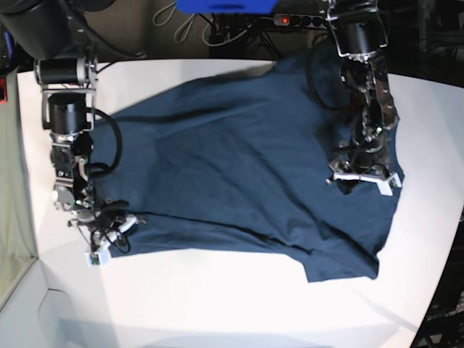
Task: Layout the t-shirt on the table in an organized manner, then fold the t-shirt properly
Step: 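Pull the shirt edge with the right gripper to straighten it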
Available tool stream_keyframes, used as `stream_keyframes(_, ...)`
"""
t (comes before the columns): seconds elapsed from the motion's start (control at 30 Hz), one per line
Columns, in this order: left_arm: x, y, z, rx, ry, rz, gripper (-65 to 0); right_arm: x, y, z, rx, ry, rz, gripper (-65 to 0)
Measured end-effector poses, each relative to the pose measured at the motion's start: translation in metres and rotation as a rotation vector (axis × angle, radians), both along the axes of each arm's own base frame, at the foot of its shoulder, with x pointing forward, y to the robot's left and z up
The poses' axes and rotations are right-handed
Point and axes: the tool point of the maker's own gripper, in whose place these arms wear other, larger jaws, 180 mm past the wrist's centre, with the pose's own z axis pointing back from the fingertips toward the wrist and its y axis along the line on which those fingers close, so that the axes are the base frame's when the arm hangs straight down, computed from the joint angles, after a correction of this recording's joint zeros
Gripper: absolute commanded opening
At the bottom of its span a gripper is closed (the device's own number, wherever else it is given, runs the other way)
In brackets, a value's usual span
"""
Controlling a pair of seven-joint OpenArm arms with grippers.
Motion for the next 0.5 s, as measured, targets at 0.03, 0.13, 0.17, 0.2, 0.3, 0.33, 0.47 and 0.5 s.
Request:
stream_keyframes(0.03, 0.0, 0.0, 0.0, 0.0, 0.001, 0.0, -35.8, 0.0, 0.0, 0.0, 0.0, 0.001, 0.0, -55.0)
stream_keyframes(0.13, 0.0, 0.0, 0.0, -0.001, -0.002, 0.001, -35.8, -0.002, -0.001, -0.003, -0.003, 0.009, 0.0, -44.8)
stream_keyframes(0.17, 0.0, 0.0, 0.0, -0.001, -0.002, 0.002, -35.8, -0.003, -0.001, -0.003, -0.002, 0.009, 0.0, -41.4)
stream_keyframes(0.2, 0.0, 0.0, 0.0, -0.001, -0.002, 0.002, -35.8, -0.003, -0.001, -0.003, -0.003, 0.009, -0.001, -38.1)
stream_keyframes(0.3, 0.0, 0.0, 0.0, -0.001, -0.002, 0.001, -35.8, -0.001, -0.01, 0.0, 0.026, -0.002, -0.042, -29.5)
stream_keyframes(0.33, 0.0, 0.0, 0.0, -0.001, -0.002, 0.002, -35.8, -0.001, -0.017, 0.002, 0.039, -0.009, -0.067, -27.7)
stream_keyframes(0.47, 0.0, 0.001, -0.002, -0.001, -0.001, 0.005, -35.8, -0.002, -0.039, 0.007, 0.054, -0.024, -0.126, -26.4)
stream_keyframes(0.5, 0.0, 0.001, -0.003, 0.0, -0.001, 0.006, -35.8, -0.002, -0.04, 0.007, 0.055, -0.024, -0.128, -26.4)
